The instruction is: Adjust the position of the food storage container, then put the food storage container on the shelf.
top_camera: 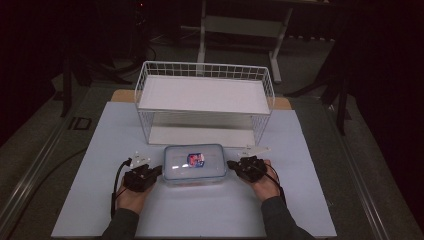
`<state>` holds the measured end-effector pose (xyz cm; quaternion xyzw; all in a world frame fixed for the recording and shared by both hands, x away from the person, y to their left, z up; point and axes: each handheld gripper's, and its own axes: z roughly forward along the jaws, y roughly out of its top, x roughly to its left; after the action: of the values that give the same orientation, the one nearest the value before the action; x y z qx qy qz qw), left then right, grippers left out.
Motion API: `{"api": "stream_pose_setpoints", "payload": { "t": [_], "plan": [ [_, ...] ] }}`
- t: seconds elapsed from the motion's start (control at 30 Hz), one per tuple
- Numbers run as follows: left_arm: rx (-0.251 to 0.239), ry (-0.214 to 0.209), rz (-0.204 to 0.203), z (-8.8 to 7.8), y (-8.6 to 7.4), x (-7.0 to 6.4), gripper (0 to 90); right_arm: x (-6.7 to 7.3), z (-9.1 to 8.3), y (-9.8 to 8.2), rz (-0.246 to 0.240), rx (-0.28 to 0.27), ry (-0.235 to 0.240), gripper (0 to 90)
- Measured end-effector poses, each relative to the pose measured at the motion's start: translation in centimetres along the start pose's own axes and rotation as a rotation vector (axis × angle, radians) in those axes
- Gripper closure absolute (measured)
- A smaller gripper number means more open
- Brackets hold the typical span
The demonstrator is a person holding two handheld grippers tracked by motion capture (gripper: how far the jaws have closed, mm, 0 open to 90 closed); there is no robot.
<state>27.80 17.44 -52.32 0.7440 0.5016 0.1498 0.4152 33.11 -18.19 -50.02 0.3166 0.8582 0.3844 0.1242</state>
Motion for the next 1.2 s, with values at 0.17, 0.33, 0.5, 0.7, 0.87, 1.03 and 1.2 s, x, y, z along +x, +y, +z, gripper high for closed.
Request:
{"api": "stream_pose_setpoints", "payload": {
  "t": [0.17,0.33,0.5,0.7,0.87,1.03,1.2],
  "plan": [
    [0.019,-0.032,0.042,0.1,-0.1,-1.4,90.0,0.2,-1.4,-0.8,0.004,0.028,-0.019,90.0],
    [0.019,-0.061,0.043,0.3,0.0,-1.9,89.9,-0.3,-3.1,-1.6,0.099,-0.035,-0.009,90.0],
    [-0.030,-0.056,-0.004,-0.6,0.3,-1.1,89.6,-0.1,-5.3,-1.2,0.145,-0.164,0.013,79.2],
    [-0.095,-0.150,0.006,-2.0,1.2,-0.9,71.2,0.2,-6.0,-0.7,0.156,-0.220,0.016,62.5],
    [-0.116,-0.193,0.011,-2.4,1.5,-1.3,57.3,0.2,-5.4,-0.8,0.161,-0.195,0.000,56.5],
    [-0.109,-0.227,-0.023,-2.2,1.7,-1.5,41.4,-0.3,-5.2,-0.8,0.209,-0.203,0.007,49.7],
    [-0.089,-0.224,-0.059,-1.7,1.7,-1.4,34.4,-0.7,-4.5,-0.8,0.257,-0.182,0.043,42.0]
  ]
}}
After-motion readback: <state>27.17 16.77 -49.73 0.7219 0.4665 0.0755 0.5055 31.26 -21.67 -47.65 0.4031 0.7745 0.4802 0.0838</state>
